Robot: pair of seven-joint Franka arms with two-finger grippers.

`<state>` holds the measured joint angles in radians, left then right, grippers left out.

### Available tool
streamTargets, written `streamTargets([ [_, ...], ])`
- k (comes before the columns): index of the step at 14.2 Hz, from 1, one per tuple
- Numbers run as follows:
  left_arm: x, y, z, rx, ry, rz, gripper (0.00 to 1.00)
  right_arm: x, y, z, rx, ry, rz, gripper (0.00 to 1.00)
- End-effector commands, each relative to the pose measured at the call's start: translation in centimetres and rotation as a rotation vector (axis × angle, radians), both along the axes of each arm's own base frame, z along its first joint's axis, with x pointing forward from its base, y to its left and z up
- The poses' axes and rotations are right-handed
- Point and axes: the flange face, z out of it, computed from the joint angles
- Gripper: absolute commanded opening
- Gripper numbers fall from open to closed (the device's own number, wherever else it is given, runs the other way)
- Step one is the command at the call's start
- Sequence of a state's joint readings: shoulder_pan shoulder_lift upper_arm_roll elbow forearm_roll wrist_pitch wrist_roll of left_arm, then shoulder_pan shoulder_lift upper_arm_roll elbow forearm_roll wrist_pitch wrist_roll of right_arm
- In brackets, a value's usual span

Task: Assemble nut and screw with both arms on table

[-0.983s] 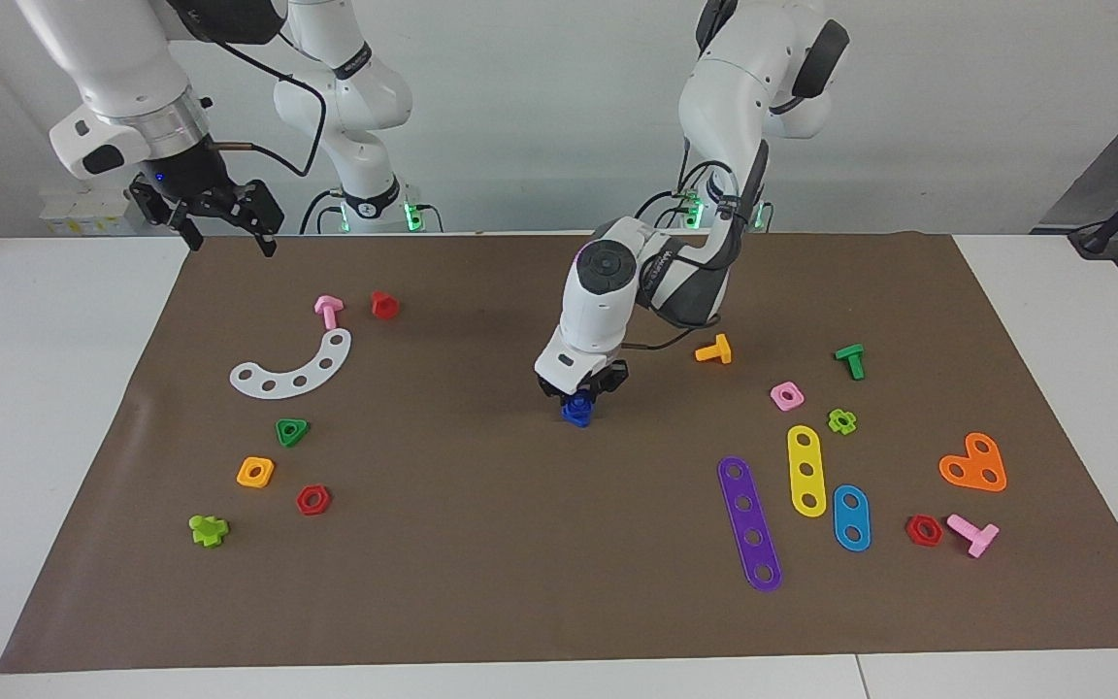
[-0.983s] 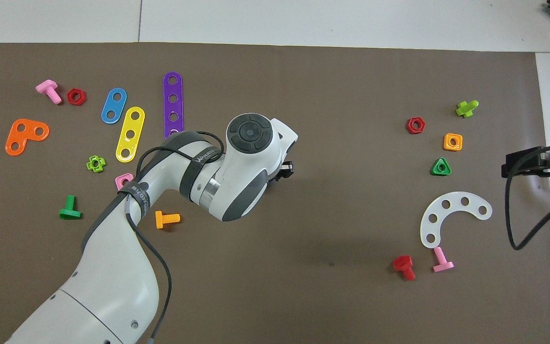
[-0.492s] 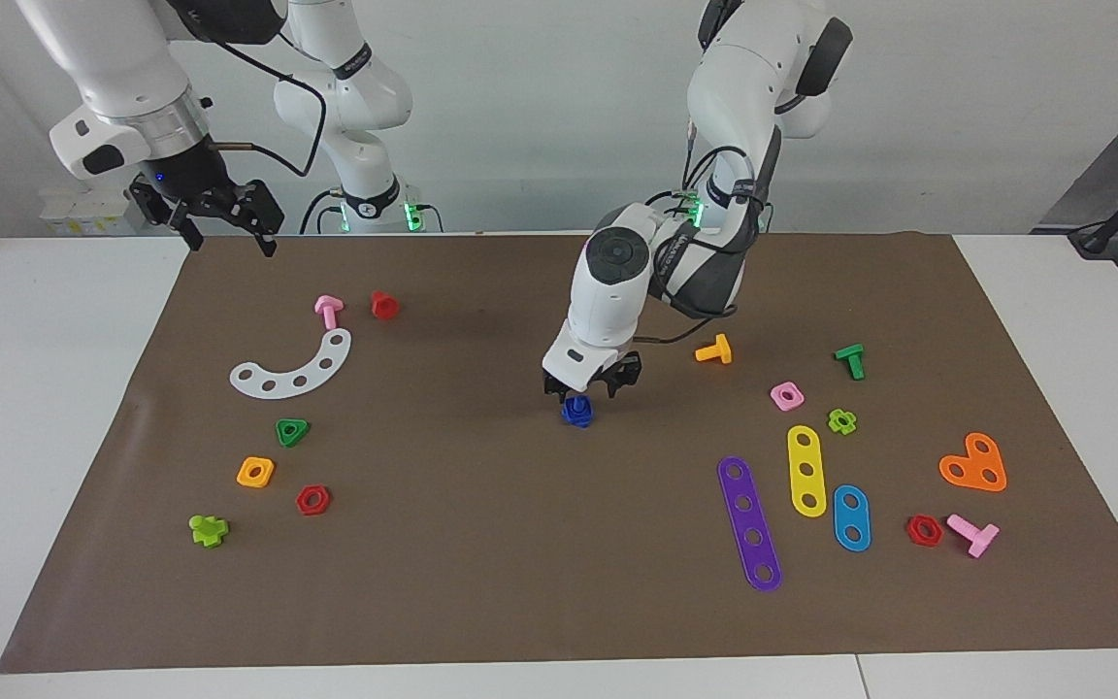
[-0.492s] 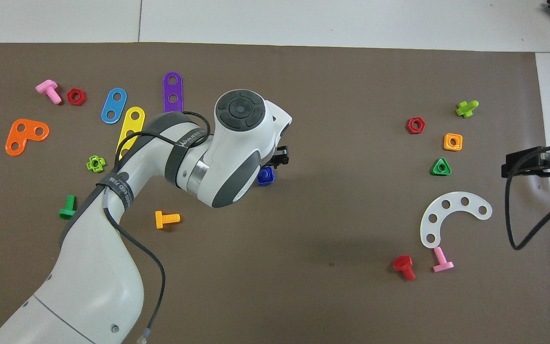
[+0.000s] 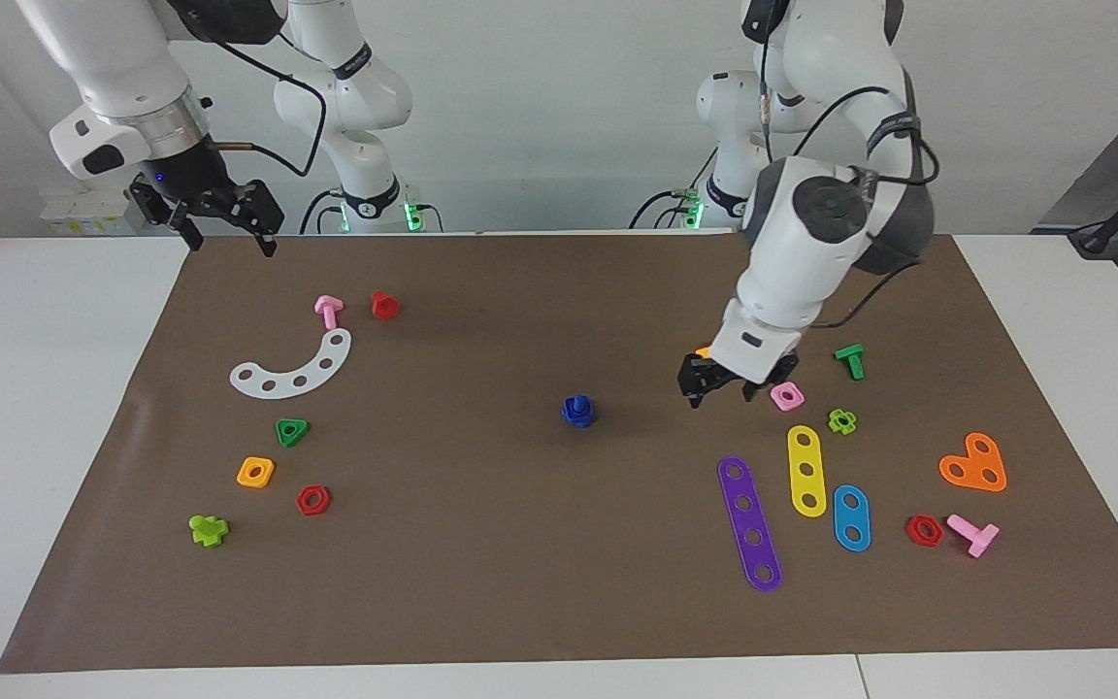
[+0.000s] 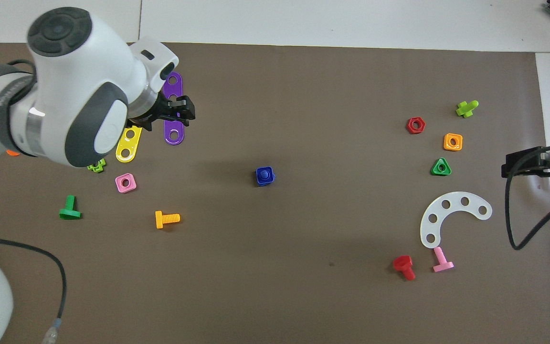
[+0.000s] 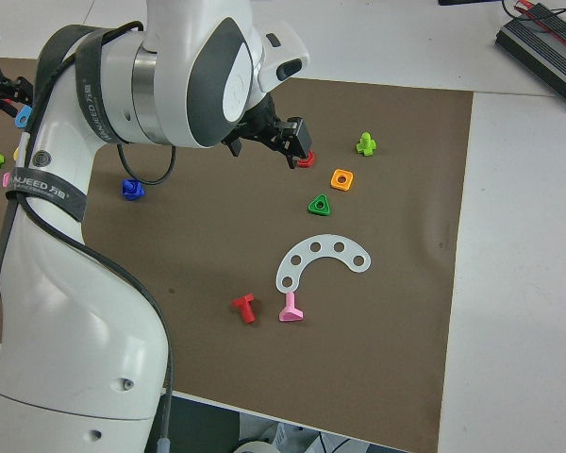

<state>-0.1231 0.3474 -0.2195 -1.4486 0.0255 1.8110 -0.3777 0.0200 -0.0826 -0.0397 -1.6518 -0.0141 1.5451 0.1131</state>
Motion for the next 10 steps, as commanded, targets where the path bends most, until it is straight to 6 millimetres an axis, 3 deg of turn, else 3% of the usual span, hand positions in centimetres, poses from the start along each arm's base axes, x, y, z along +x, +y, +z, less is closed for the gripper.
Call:
streamTargets([
  [1,-1.2,5.3,2.8,0.017,0.024,-0.071,0.82,-0.3,-0.1,0.1,0.006,0.008,0.016,1.00],
  [4,-2.9,7.4,5.0,0.067,0.009,-0.084,0.83,-0.3,-0.1,0.2,0.006,0.007,0.016,1.00],
  [8,-6.2,12.1,8.5,0.093,0.002,-0.123,0.83,-0.3,-0.1,0.1,0.006,0.008,0.016,1.00],
  [10,-6.8,13.0,9.6,0.097,-0.011,-0.114,0.91,-0.3,0.0,0.1,0.006,0.008,0.018,1.00],
])
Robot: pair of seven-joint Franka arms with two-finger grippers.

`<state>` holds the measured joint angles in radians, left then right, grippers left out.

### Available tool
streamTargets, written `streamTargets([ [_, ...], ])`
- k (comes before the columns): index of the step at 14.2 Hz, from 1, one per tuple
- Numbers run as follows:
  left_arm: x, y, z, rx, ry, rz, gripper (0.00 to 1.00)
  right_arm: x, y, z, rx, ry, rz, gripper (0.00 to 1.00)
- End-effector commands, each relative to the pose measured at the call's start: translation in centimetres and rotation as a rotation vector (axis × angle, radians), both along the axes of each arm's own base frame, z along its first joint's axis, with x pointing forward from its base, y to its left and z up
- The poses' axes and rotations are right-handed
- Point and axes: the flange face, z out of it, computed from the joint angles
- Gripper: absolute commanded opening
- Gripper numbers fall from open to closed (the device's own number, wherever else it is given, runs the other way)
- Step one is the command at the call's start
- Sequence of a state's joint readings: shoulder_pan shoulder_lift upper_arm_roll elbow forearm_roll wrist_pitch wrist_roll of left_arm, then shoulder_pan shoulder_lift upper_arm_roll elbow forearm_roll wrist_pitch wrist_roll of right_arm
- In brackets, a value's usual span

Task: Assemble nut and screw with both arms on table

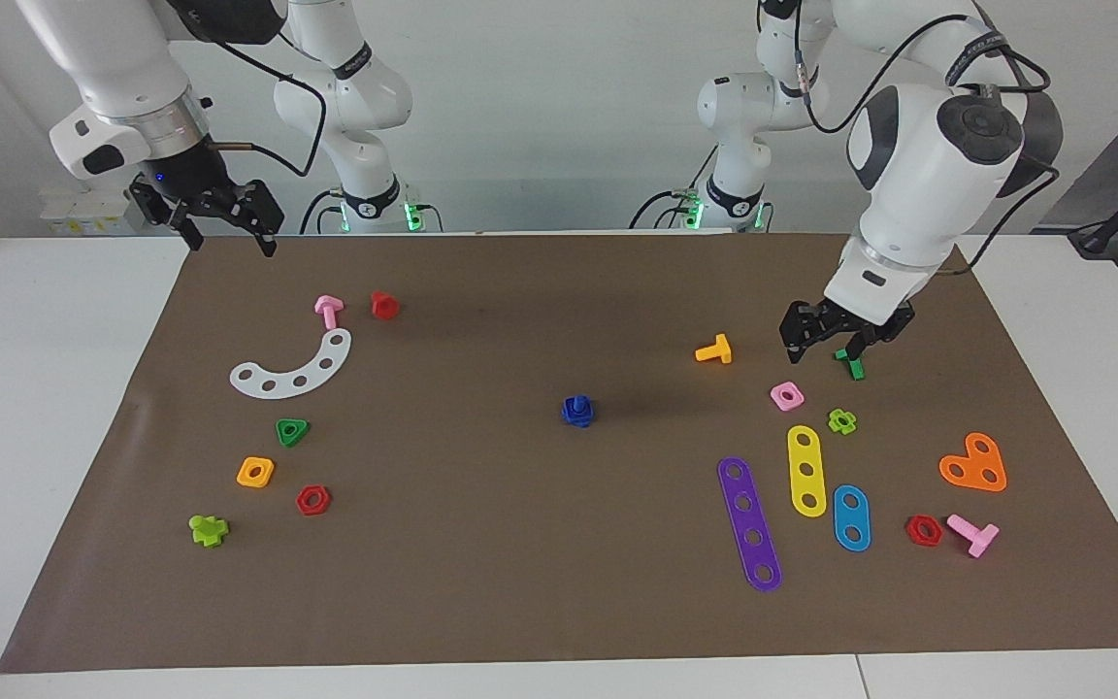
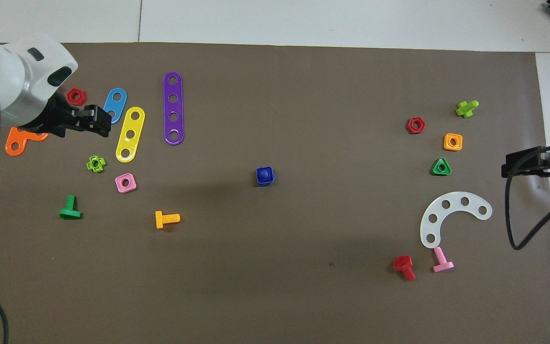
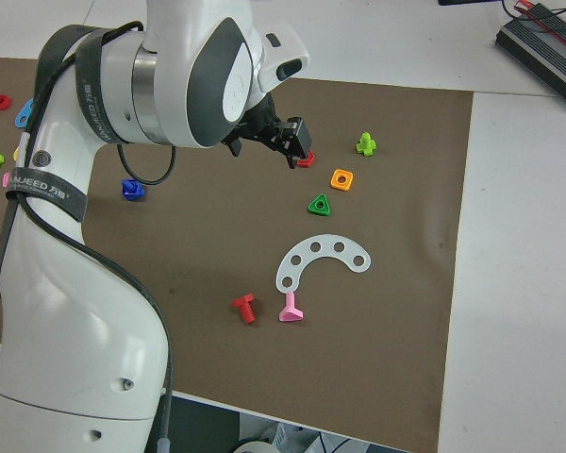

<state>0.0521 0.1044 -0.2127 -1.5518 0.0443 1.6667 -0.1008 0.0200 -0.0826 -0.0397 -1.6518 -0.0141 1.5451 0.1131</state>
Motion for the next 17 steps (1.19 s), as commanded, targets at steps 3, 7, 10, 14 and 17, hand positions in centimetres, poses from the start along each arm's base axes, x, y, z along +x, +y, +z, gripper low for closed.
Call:
streamTargets([
  [3,-2.2,1.1,1.8,0.011,-0.020,-0.004,1.00,-0.3,-0.1,0.2,0.006,0.007,0.016,1.00],
  [7,-2.3,1.2,2.4,-0.006,-0.032,-0.010,1.00,-0.3,-0.1,0.1,0.006,0.010,0.013,1.00],
  [10,-2.5,1.3,2.8,-0.020,-0.035,-0.086,1.00,-0.3,-0.1,0.1,0.006,0.008,0.016,1.00],
  [14,-2.4,1.4,2.9,-0.037,-0.045,-0.069,1.00,-0.3,-0.1,0.2,0.006,0.007,0.016,1.00],
  [17,-2.6,1.1,3.1,-0.033,-0.051,-0.083,1.00,-0.3,-0.1,0.2,0.006,0.007,0.016,1.00],
])
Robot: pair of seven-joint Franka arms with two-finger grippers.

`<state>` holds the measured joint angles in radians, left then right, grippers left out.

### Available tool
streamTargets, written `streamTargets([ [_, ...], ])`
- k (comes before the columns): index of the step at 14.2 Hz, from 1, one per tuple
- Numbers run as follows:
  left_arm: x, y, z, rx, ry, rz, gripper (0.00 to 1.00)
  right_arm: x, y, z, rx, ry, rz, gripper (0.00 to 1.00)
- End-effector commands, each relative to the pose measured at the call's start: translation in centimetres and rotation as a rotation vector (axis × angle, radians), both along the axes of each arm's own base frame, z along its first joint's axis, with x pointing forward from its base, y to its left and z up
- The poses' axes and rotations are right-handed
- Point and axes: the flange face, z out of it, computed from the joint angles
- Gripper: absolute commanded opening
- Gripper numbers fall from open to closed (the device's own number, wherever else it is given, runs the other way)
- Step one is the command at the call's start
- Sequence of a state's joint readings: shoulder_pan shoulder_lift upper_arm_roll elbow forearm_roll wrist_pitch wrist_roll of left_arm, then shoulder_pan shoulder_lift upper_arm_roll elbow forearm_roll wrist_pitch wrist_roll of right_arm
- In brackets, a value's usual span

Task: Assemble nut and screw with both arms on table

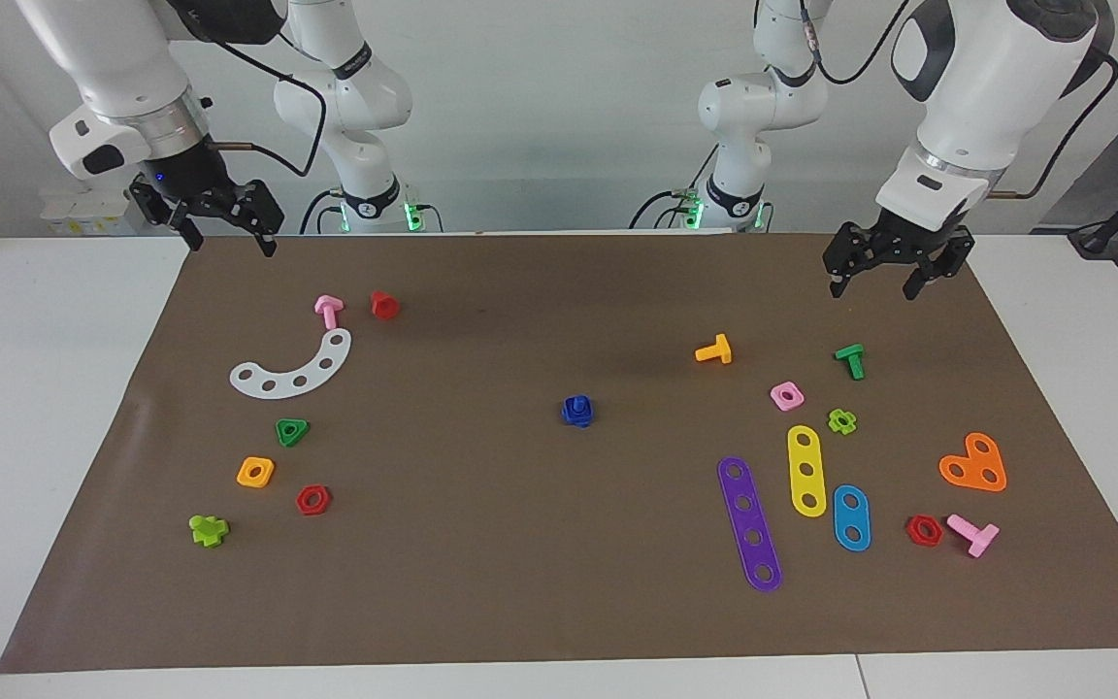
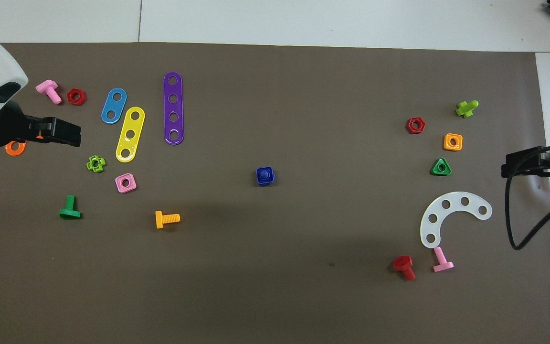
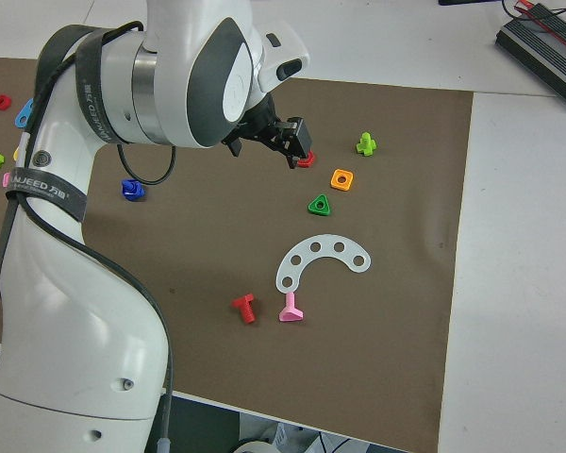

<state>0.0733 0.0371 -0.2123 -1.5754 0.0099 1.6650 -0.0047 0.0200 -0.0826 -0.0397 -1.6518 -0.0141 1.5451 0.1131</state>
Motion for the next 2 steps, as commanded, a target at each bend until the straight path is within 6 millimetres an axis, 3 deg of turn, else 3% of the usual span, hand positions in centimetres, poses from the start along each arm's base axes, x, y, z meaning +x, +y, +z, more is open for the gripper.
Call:
streamTargets([
  [1,-0.87,0.32,0.34,-0.011,-0.011,-0.011,1.00,-0.32,-0.12,0.15,0.006,0.007,0.016,1.00],
  [2,-0.91,0.31,0.29,-0.010,-0.011,-0.011,1.00,-0.32,-0.12,0.15,0.006,0.007,0.016,1.00],
])
